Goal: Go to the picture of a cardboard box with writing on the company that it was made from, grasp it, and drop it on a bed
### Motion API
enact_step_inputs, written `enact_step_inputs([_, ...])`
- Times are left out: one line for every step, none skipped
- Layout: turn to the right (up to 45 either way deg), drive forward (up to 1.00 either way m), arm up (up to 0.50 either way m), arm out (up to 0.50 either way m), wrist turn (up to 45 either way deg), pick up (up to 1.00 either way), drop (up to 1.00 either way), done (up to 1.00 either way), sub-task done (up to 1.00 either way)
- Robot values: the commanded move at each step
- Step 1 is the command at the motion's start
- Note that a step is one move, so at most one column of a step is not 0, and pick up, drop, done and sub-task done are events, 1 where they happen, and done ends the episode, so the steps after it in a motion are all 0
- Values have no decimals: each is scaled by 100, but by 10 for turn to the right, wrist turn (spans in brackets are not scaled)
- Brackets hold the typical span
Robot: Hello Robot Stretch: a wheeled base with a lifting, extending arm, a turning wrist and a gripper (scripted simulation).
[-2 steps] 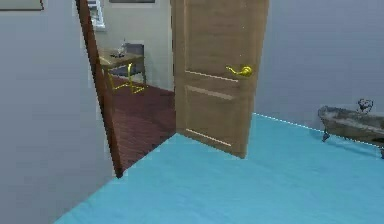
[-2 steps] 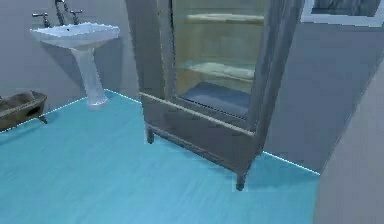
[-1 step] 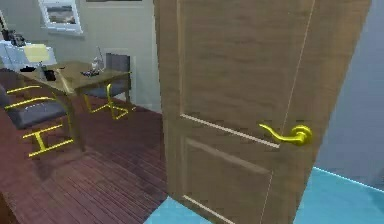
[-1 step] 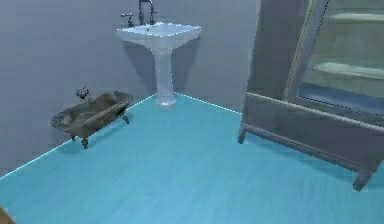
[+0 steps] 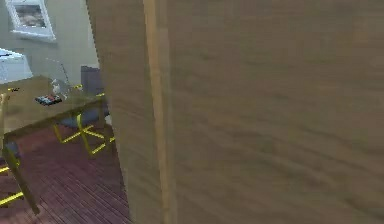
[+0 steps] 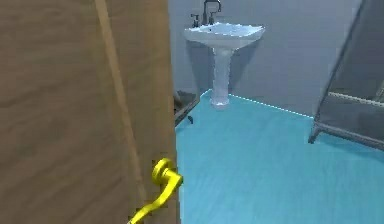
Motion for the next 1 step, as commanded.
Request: enact_step_inputs([-450,0,0,0,0,0,0,0,0])
